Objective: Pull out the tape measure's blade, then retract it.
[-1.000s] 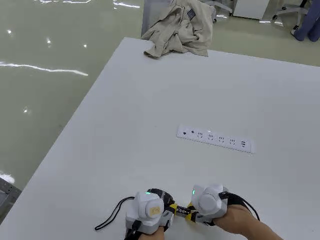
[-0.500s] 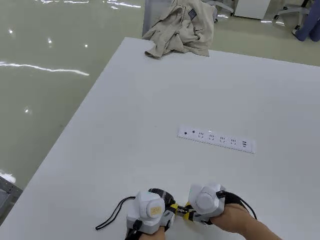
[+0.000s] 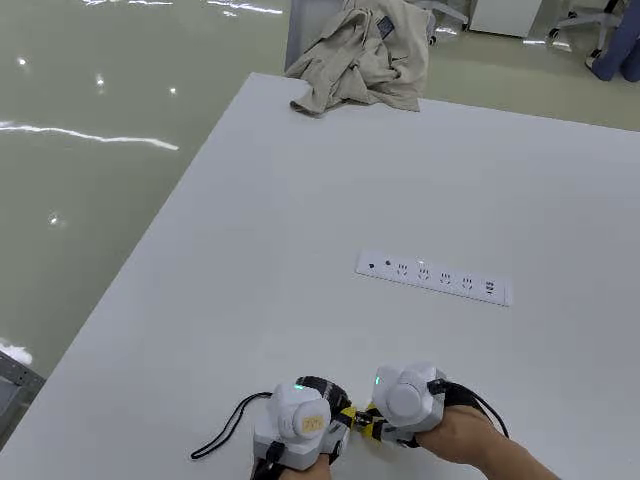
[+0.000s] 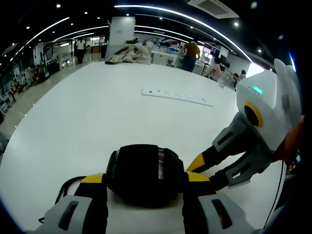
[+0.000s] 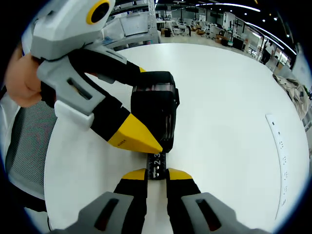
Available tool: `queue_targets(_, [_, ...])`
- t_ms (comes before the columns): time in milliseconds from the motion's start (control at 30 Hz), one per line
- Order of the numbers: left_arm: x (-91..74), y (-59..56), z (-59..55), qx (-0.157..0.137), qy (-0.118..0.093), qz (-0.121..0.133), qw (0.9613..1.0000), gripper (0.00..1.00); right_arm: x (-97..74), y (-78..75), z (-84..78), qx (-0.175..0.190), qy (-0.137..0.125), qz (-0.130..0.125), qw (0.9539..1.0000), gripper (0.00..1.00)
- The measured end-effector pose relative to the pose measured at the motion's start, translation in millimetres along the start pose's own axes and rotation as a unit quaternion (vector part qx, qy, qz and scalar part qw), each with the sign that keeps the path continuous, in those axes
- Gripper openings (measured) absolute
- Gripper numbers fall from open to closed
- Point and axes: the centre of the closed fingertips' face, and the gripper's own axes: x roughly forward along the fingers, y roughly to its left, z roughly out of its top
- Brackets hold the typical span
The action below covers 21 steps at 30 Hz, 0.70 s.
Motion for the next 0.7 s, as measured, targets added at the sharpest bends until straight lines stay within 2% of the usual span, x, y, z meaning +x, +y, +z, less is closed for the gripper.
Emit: queue_targets(700, [0.7,0.0,-0.2,0.0,0.0,0.0,1.0,0.58,5.2,-0.2,10.5,-0.003,-0.009,-0.007,0.9999,0.14])
